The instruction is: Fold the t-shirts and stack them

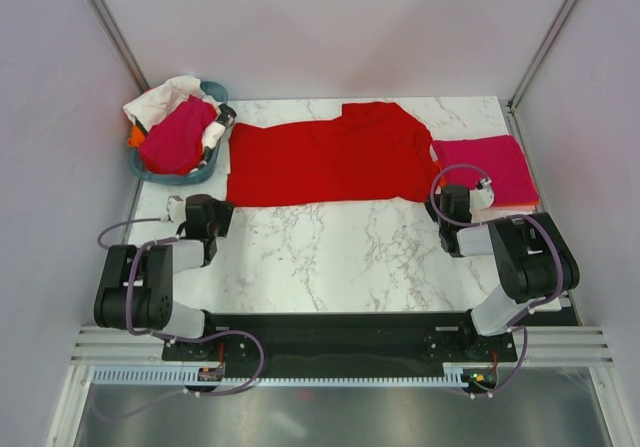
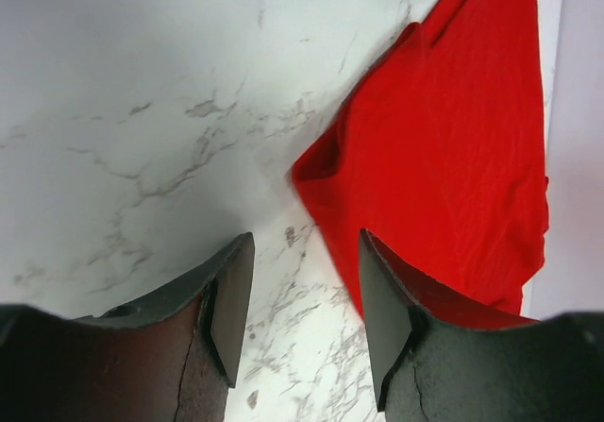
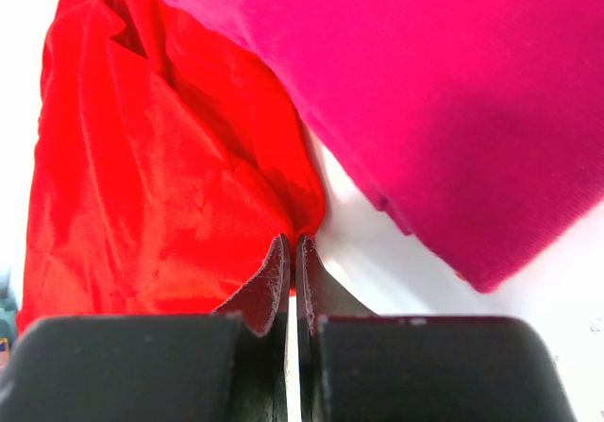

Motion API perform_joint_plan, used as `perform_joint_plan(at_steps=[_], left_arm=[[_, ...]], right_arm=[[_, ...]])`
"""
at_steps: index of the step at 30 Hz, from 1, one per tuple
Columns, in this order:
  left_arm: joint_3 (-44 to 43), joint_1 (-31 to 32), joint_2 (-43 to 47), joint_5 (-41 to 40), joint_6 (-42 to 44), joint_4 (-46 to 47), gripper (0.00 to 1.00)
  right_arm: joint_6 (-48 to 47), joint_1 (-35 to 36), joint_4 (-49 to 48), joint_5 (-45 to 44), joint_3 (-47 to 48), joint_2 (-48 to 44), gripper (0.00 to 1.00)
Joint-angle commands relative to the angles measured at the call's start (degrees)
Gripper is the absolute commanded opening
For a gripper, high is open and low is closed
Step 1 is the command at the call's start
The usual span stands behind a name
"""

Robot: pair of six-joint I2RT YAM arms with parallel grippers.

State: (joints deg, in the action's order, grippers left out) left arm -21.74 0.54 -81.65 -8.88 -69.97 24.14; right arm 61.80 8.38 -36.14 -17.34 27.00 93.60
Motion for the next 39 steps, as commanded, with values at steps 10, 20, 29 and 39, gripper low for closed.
perform_joint_plan(at_steps=[10, 20, 29, 39], left_arm=[[-4.63, 1.31, -9.23, -2.19, -3.94, 2.67, 0.14], [-5.07, 0.87, -3.88, -7.01, -0.78, -3.99, 0.02], [-1.38, -2.10, 9.83, -5.62, 0.89, -12.88, 0.02], [7.84, -5.45, 22.65, -2.46, 2.03, -19.21, 0.02]], right_arm=[[0.07, 0.14, -2.80, -0.85, 0.07, -2.81, 0.00], [0.43, 0.06, 6.85, -3.31, -0.20, -8.77, 0.00], [-0.10, 0.06, 20.31, -4.90, -2.92, -20.47, 0.03], [-1.50, 0.58, 33.31, -0.85, -13.38, -42.25, 0.37]])
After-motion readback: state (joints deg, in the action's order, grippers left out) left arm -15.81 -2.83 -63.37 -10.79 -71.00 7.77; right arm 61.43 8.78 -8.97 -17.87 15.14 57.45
